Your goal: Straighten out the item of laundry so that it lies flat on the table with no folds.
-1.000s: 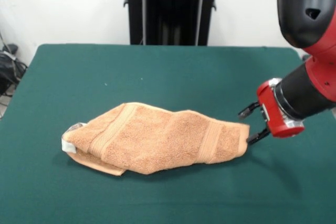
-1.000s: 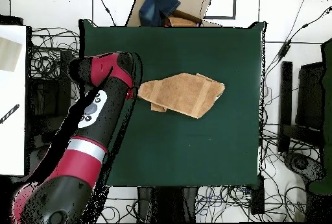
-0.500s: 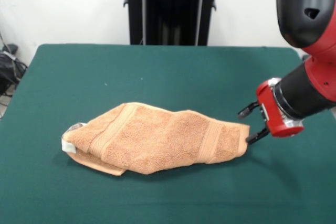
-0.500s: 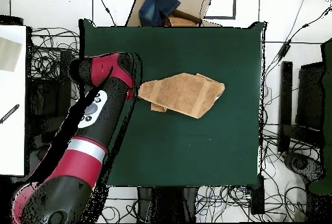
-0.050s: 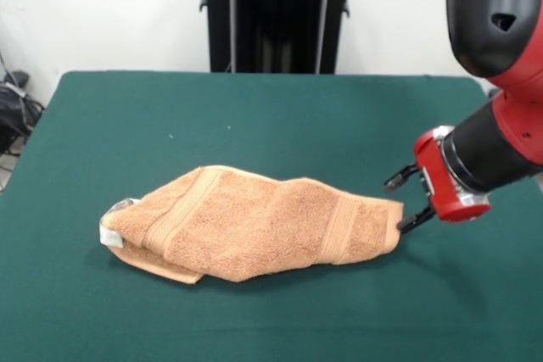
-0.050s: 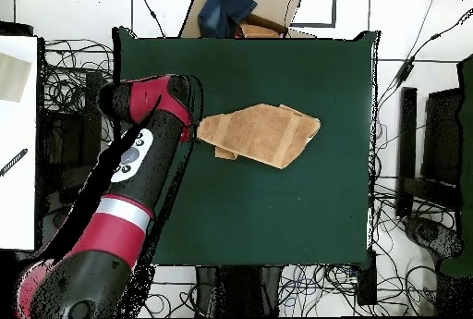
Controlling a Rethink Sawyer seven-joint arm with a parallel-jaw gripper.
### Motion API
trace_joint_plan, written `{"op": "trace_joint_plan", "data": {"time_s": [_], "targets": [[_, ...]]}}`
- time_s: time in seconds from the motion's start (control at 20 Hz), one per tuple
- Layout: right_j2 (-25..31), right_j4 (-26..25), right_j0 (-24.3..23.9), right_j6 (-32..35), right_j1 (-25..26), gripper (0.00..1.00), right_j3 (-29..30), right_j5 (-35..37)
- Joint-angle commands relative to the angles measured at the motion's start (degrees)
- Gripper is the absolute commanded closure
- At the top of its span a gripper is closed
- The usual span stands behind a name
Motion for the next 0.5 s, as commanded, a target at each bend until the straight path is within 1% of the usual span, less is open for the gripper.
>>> {"op": "trace_joint_plan", "data": {"time_s": [0.05,0.35,0.4,0.5], "targets": [[5.5,-2.7,-0.9,2.4,1.3,0.0,5.1,-5.0],[4.5,-3.7,-0.4,2.4,1.7,0.0,4.6,-5.2],[4.4,-3.9,-0.3,2.7,1.7,1.0,4.5,-5.2],[4.4,-4.0,-0.3,2.7,1.8,1.0,4.3,-5.1]]}}
